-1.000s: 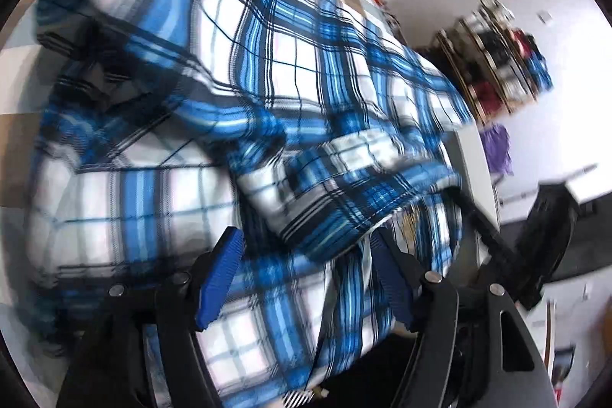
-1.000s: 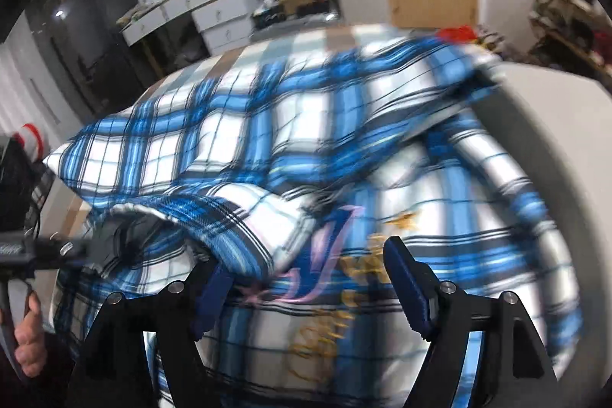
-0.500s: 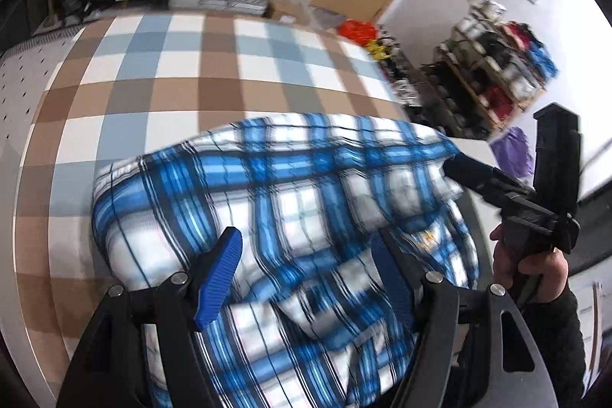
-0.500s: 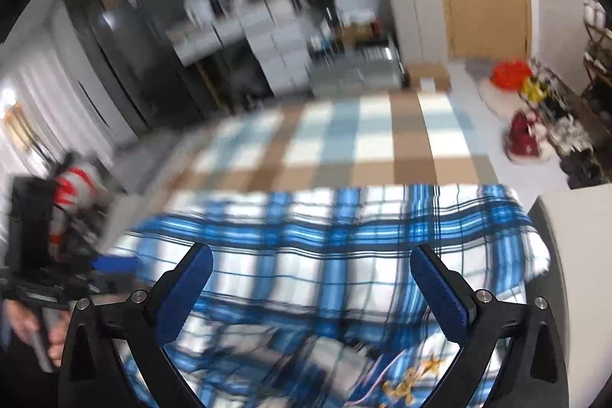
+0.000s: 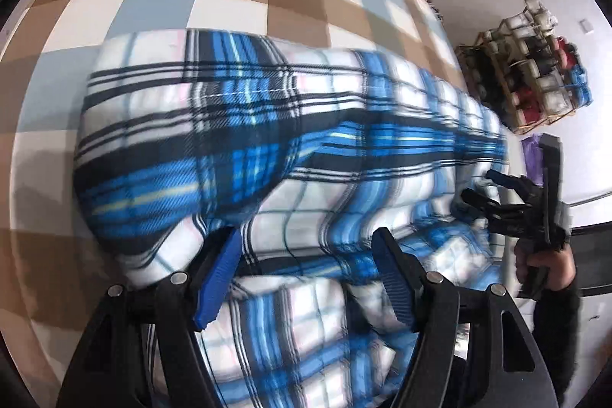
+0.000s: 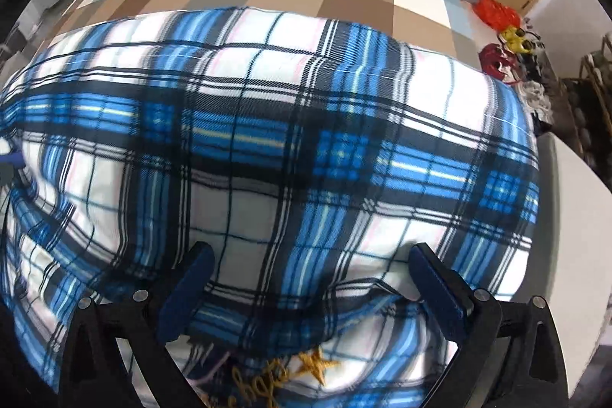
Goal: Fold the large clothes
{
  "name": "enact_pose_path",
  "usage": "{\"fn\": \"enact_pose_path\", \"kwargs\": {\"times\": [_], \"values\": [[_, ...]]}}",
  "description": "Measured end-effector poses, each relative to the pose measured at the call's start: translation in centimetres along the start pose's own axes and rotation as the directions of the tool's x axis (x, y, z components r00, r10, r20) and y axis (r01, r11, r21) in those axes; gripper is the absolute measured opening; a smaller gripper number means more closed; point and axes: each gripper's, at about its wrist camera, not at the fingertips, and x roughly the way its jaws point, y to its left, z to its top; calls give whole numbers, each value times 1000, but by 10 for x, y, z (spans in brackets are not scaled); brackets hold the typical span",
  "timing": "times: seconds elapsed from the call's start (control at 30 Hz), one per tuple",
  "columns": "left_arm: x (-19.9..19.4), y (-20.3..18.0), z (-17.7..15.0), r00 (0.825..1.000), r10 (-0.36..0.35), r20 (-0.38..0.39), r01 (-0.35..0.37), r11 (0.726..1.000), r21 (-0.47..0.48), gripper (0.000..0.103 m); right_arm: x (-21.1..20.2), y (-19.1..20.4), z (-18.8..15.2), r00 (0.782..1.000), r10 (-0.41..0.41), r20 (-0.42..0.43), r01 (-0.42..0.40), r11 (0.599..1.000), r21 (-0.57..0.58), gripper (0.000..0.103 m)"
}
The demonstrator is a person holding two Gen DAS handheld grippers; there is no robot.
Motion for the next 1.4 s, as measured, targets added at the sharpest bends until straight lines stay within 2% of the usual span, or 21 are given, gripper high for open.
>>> {"fn": "enact_pose_path", "kwargs": {"times": [0.03,0.13,0.23,0.27,0.33,0.43,0.47,0.6,0.67,0.73,0.83,0.9,0.93,1.0,1.07,1.13,1.2,1.4], "values": [[-11,-5,0,1000,-25,11,24,1000,20,66,-6,0,1,1000,0,6,0,1000,-1,102],[-49,-30,5,995,-49,87,40,994,97,66,-43,1,20,995,40,91,-40,999,-4,103],[-60,-48,19,984,-34,173,9,989,145,73,-66,4,42,979,115,168,-120,992,24,103],[-54,-46,27,985,-22,171,-2,990,140,74,-65,5,51,978,128,166,-134,991,29,103],[-26,-38,38,994,3,105,-13,996,90,74,-49,7,65,985,107,136,-114,992,45,103],[12,-19,43,1000,5,8,-5,1000,25,74,-14,4,77,998,48,31,-50,996,73,103],[18,-17,43,1000,19,4,-19,1000,22,74,0,2,77,1000,26,-2,-26,997,74,103],[32,-6,41,1000,14,19,-14,1000,3,74,17,-3,74,999,51,7,-51,997,65,103],[33,-5,36,1000,15,26,-15,1000,3,74,18,3,72,999,18,28,-19,999,36,103],[29,-10,34,999,39,2,-39,999,8,74,17,7,71,1000,-3,11,3,1000,16,103],[3,-24,31,997,73,-2,-72,996,44,74,-4,7,70,999,20,29,-21,999,32,103],[3,-29,24,996,94,0,-93,991,98,74,-9,11,65,998,61,6,-62,998,22,103],[8,-27,23,992,126,1,-125,985,115,74,-5,16,63,998,56,-14,-56,998,0,103],[25,-23,29,985,173,-11,-171,976,133,74,13,28,59,998,-6,-65,2,998,-61,103],[32,-17,33,982,189,5,-188,975,118,74,19,26,59,999,26,-45,-27,999,-19,103],[31,-14,38,983,181,39,-184,978,102,74,22,20,62,996,61,-67,-60,998,26,103],[32,-17,43,982,183,52,-187,977,101,74,21,21,64,996,71,-57,-70,997,9,103],[44,-28,68,956,287,63,-293,940,175,76,22,16,85,997,75,-12,-75,997,16,103]]}}
